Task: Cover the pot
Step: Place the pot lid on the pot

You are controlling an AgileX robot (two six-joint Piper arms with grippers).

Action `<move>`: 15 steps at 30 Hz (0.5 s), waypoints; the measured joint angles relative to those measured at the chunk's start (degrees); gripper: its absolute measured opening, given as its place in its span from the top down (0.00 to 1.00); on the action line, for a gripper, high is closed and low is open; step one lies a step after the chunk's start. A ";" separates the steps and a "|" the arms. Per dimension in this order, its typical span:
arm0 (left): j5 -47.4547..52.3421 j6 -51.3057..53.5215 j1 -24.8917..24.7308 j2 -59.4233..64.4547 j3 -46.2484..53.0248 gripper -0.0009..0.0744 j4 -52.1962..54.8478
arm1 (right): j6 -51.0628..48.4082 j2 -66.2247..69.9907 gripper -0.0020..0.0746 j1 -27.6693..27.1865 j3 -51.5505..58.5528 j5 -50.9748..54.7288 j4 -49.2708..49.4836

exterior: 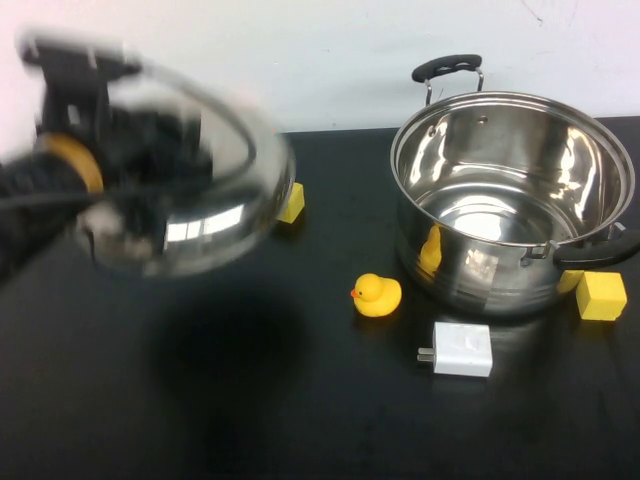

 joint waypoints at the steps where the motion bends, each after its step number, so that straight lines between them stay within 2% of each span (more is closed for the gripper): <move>1: 0.90 -1.09 -0.90 -0.83 -2.15 0.57 1.43 | 0.00 0.00 0.98 0.00 0.00 0.00 0.00; 7: 5.47 -5.41 -10.29 0.30 -14.93 0.57 7.30 | 0.00 0.00 0.98 0.00 0.00 0.00 0.00; 11: 6.34 -6.10 -17.16 5.50 -22.89 0.57 8.02 | 0.00 0.00 0.98 0.00 0.00 0.00 0.00; 15: 6.84 -6.24 -22.04 11.91 -29.84 0.57 8.84 | 0.00 0.00 0.98 0.00 0.00 0.00 0.00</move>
